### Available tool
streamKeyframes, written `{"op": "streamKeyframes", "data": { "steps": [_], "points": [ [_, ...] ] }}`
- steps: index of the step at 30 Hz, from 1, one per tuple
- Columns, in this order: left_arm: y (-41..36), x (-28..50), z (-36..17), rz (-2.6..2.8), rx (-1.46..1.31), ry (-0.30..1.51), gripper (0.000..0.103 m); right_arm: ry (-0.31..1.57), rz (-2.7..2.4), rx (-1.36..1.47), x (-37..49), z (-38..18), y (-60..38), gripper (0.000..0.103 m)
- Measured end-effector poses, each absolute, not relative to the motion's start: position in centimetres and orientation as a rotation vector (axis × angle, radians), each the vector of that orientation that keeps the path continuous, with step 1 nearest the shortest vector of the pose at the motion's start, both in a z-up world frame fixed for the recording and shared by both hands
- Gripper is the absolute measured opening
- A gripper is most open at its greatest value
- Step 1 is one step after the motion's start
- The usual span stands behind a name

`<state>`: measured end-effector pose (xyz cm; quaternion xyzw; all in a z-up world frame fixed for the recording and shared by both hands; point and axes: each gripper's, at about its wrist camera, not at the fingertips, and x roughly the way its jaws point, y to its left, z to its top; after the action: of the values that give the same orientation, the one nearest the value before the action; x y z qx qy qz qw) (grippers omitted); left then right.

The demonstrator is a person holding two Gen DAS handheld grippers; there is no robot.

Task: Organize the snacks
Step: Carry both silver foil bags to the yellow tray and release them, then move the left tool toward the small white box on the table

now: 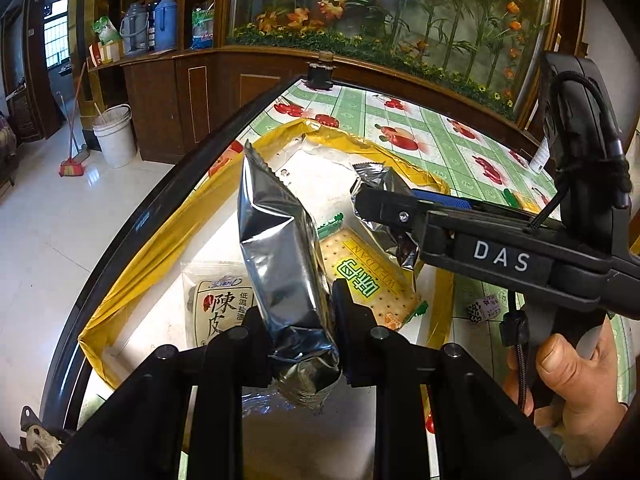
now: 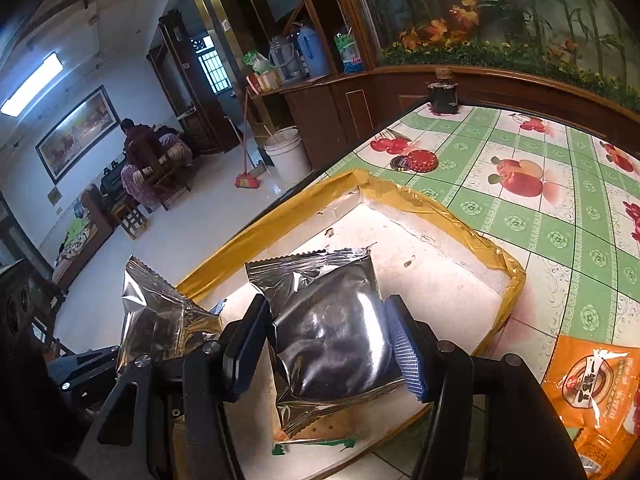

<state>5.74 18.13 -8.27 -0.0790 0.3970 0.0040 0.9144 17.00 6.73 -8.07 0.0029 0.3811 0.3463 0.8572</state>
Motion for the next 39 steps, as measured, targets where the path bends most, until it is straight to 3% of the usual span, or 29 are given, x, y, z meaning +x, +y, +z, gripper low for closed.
{"op": "streamKeyframes", "data": {
  "steps": [3,5,7,9,15,21,30,39],
  "points": [
    [18.1,6.0,-8.4,0.020,-0.174,0.836,0.022,0.813,0.723,0.013,17.3,-8.3,6.6,0.060],
    [18.2,6.2,-8.4,0.037,-0.180,0.843,0.032,0.822,0.715,0.012,17.5,-8.4,6.6,0.063],
    [18.0,5.9,-8.1,0.047,-0.157,0.829,0.066,0.832,0.706,0.018,17.6,-8.6,6.4,0.063],
    [17.6,5.5,-7.6,0.086,-0.115,0.809,0.084,0.841,0.700,0.036,17.7,-8.7,6.0,0.064],
    [18.1,4.7,-7.0,0.100,-0.120,0.796,0.084,0.812,0.698,0.077,16.9,-7.4,4.4,0.071],
    [17.6,3.8,-5.5,0.103,-0.092,0.757,0.084,0.759,0.687,0.107,15.0,-5.3,1.8,0.071],
    [15.5,3.2,-4.2,0.073,-0.075,0.737,0.084,0.734,0.608,0.147,12.3,-4.0,-3.9,0.082],
    [12.0,3.0,-3.3,0.020,-0.046,0.729,0.084,0.713,0.529,0.174,9.0,-3.9,-10.3,0.083]
  ]
}}
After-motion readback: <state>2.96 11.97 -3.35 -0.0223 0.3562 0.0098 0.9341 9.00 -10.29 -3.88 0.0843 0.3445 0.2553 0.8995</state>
